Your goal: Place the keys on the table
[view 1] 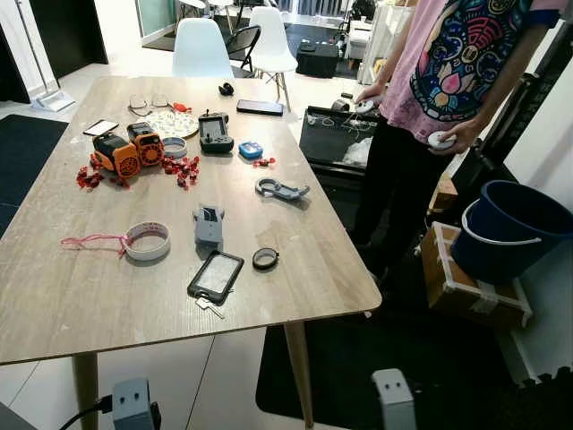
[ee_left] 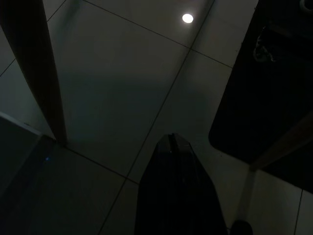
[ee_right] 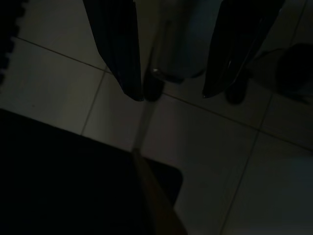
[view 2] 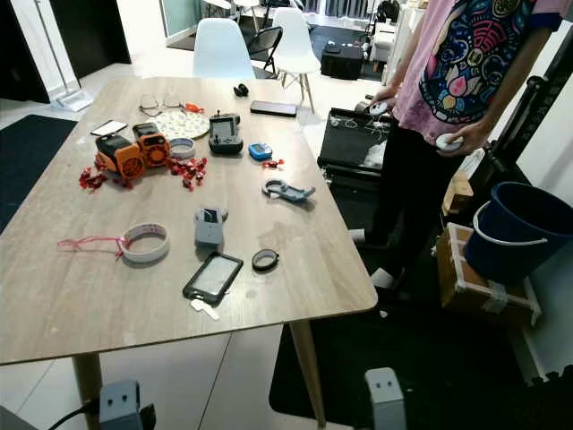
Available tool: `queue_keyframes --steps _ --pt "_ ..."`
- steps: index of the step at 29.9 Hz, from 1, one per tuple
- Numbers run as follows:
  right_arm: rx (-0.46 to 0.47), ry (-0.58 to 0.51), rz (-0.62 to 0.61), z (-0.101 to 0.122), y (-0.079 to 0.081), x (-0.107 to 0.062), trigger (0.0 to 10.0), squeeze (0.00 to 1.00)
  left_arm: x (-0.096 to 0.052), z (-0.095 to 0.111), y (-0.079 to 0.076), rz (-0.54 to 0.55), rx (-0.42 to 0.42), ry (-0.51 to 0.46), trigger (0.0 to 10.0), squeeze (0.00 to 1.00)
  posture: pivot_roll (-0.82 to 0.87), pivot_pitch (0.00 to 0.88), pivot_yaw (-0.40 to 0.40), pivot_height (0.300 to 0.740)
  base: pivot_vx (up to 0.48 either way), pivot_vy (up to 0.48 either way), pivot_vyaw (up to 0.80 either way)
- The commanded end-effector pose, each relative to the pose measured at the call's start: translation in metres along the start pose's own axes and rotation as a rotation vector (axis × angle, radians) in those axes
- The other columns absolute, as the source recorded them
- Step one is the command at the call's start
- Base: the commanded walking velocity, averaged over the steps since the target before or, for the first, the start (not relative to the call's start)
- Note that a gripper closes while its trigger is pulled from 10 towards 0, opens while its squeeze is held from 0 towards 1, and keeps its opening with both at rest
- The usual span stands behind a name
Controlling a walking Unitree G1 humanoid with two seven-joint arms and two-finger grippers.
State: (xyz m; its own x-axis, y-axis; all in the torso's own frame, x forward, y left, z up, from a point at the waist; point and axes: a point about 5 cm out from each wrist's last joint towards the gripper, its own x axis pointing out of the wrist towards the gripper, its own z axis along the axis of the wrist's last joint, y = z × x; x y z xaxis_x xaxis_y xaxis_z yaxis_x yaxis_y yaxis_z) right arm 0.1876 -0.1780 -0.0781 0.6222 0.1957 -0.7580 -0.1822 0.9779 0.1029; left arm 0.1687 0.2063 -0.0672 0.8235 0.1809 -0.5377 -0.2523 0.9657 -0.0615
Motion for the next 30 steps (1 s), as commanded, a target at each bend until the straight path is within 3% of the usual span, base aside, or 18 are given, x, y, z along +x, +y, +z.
queue_keyframes --steps 1,16,30 --pt "-0.015 0.012 0.005 -0.002 -0.002 -0.001 10.0 0.0 -0.003 -0.006 -0.002 -0.009 -0.006 0.024 10.0 0.0 0.07 0.046 -0.081 0.74 0.0 0.0 0.0" --pt "-0.033 0.001 0.052 -0.003 0.009 0.001 10.0 0.0 -0.002 -0.004 -0.011 -0.065 0.01 0.006 10.0 0.0 0.07 0.049 -0.081 0.74 0.0 0.0 0.0" --pt "-0.042 0.008 0.057 -0.003 0.01 0.001 10.0 0.0 -0.002 -0.003 -0.009 -0.064 0.0 0.002 10.0 0.0 0.07 0.049 -0.082 0.74 -0.32 0.0 0.0"
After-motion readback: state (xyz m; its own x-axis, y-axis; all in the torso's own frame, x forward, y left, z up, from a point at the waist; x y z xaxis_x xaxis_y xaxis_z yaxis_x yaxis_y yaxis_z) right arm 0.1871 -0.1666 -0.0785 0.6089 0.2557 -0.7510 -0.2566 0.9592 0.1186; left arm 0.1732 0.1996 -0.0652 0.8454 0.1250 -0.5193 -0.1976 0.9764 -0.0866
